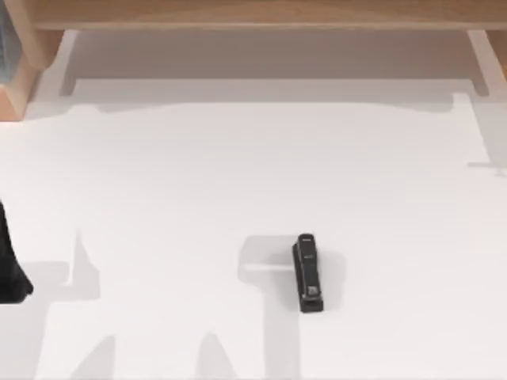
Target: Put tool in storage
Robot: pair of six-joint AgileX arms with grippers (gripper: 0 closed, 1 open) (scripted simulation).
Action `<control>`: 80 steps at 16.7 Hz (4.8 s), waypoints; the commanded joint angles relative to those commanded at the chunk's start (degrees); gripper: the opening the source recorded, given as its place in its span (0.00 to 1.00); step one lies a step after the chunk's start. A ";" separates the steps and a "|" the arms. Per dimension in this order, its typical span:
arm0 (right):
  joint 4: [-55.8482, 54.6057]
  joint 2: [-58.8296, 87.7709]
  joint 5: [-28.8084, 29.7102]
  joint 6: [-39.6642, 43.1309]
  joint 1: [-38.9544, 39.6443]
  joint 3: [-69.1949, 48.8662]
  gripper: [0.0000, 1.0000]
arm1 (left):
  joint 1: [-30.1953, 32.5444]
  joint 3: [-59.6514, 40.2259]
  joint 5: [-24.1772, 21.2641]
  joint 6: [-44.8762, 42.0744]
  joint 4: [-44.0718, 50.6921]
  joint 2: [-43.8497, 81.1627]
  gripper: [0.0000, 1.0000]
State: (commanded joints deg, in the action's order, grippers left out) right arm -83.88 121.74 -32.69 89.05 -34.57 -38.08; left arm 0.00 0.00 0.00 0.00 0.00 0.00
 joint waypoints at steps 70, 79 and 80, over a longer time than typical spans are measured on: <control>107.90 -17.84 22.92 -100.36 61.44 -29.91 1.00 | 0.00 0.00 0.00 0.00 0.00 0.00 1.00; 140.99 -8.26 35.55 -126.61 77.31 -48.50 1.00 | 0.00 0.00 0.00 0.00 0.00 0.00 1.00; 142.18 -7.83 36.02 -127.56 77.85 -49.19 1.00 | 0.00 0.00 0.00 0.00 0.00 0.00 1.00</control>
State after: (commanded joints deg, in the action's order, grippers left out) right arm 58.30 113.91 3.32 -38.51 43.28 -87.27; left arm 0.00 0.00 0.00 0.00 0.00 0.00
